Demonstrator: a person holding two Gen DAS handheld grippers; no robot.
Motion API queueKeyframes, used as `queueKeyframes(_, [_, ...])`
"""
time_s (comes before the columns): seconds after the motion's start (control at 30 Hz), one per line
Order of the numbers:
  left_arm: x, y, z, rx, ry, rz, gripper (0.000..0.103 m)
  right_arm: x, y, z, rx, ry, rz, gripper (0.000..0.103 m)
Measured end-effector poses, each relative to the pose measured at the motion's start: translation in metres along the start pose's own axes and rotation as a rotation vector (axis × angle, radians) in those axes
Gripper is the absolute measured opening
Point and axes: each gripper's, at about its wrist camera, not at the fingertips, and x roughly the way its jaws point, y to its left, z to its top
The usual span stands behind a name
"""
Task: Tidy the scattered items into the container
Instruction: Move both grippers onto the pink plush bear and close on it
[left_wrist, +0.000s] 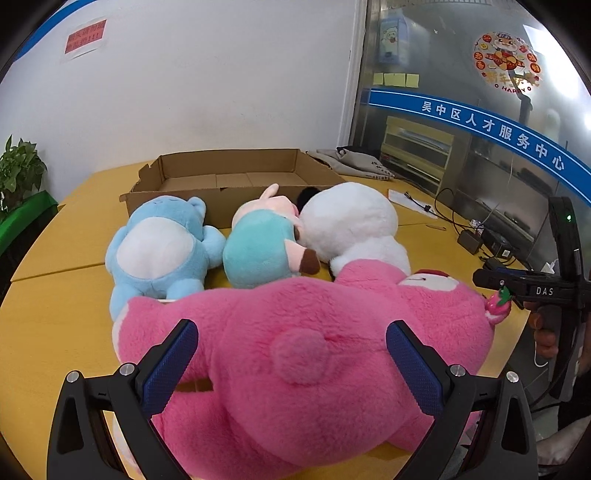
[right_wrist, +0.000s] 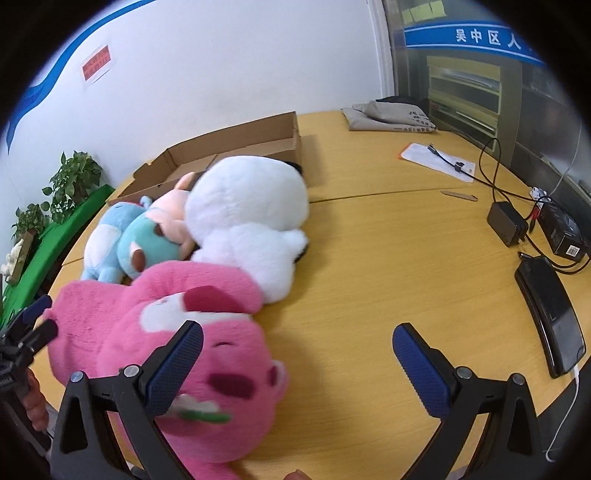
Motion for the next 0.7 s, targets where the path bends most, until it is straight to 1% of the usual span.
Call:
queueKeyframes(0.07, [-0.002,-0.002,-0.004,-0.006,0.002,0.01,0.103,-0.005,0.008,0.0,-0.01,-0.009,0.004,0.102])
queueKeyframes(0.17, [-0.003,-0.004,-0.007,-0.022,0.006,0.005,0.103,-0.013,0.02,0.004,-0.021,-0.024,0.033,0.103])
queueKeyframes(0.23, [-0.001,-0.004,-0.007,-0.026,0.014,0.012,0.103,-0.017,0.034,0.007,-0.052,-0.033,0.051,0.102])
queueKeyframes(0.33, [0.007,0.001,-0.003,-0.037,0.031,0.016,0.103,-0.007,0.057,0.011,-0.08,-0.009,0.051,0.102])
queueKeyframes(0.4, [0.017,0.006,-0.002,-0.053,0.056,0.019,0.103,0.009,0.071,0.009,-0.108,0.033,0.054,0.102])
queueKeyframes(0.47, [0.031,0.01,-0.005,-0.06,0.1,0.027,0.103,0.041,0.087,0.0,-0.163,0.156,0.05,0.103])
queueKeyframes(0.5, [0.036,0.011,-0.007,-0.06,0.112,0.03,0.103,0.049,0.091,-0.005,-0.176,0.167,0.033,0.103])
queueKeyframes(0.57, [0.045,0.017,-0.011,-0.102,0.123,0.004,0.103,0.05,0.095,-0.013,-0.194,0.085,-0.008,0.103])
queueKeyframes(0.6, [0.048,0.022,-0.013,-0.137,0.127,-0.019,0.103,0.052,0.096,-0.015,-0.197,0.068,-0.015,0.103])
queueKeyframes(0.67, [0.053,0.031,-0.015,-0.188,0.138,-0.06,0.103,0.054,0.092,-0.017,-0.184,0.019,0.004,0.103])
queueKeyframes(0.7, [0.054,0.032,-0.015,-0.188,0.139,-0.067,0.103,0.056,0.088,-0.019,-0.183,-0.008,0.024,0.103])
